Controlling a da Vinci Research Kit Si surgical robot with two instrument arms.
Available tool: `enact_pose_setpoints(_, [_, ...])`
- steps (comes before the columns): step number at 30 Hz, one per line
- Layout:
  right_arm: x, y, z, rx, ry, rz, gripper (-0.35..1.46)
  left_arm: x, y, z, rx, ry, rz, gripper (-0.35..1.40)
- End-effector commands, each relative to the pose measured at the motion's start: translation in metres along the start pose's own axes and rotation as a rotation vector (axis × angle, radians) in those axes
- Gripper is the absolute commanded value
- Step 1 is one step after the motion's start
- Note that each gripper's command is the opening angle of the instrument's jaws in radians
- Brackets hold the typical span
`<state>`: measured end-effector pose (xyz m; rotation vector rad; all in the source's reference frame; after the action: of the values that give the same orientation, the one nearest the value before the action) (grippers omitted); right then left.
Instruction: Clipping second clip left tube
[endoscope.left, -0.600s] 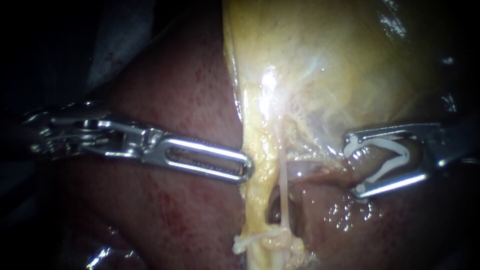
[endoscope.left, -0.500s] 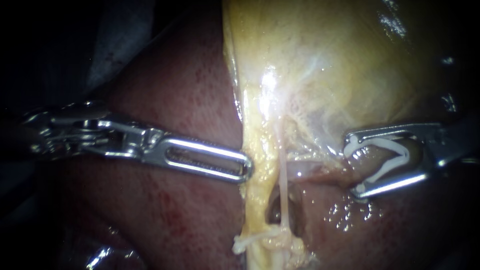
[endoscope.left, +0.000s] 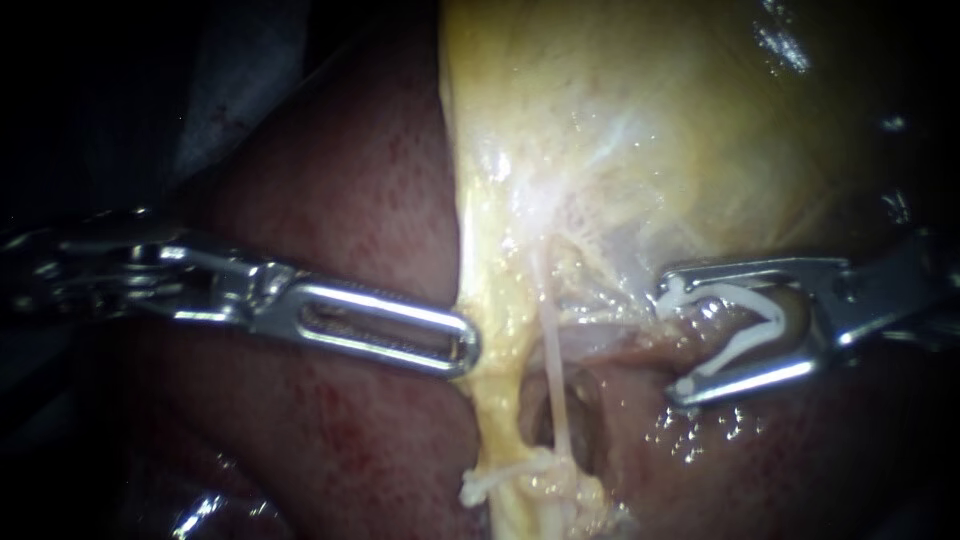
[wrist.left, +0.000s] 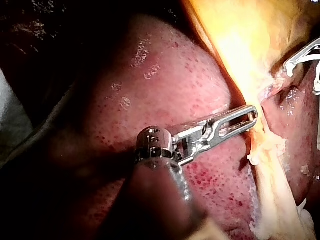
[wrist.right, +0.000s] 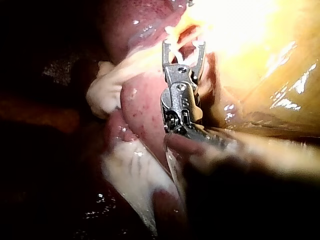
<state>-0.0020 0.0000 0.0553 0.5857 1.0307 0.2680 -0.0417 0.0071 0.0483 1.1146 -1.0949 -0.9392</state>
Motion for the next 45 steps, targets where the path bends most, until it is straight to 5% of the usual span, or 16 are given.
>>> enact_pose_setpoints(1, [-0.0003,-0.0002,0.0006,0.010,-0.002,-0.003,0.55,-0.0001,-0.0002,-0.0002,0.000,-0.003,0.000,-0.35])
enact_pose_setpoints(17, [-0.0032,-0.0018,0.0103,0.103,-0.014,-0.002,0.53,-0.0001,-0.0014,-0.0006,-0.002,-0.009,-0.004,-0.35])
enact_pose_setpoints(26, [-0.0050,-0.0009,0.0117,0.102,-0.035,0.009,0.53,0.0000,-0.0018,-0.0006,-0.002,-0.009,-0.004,-0.35])
enact_pose_setpoints(45, [-0.0055,-0.0012,0.0165,0.164,-0.055,0.019,0.44,-0.0001,-0.0020,-0.0002,-0.004,-0.011,-0.004,-0.35])
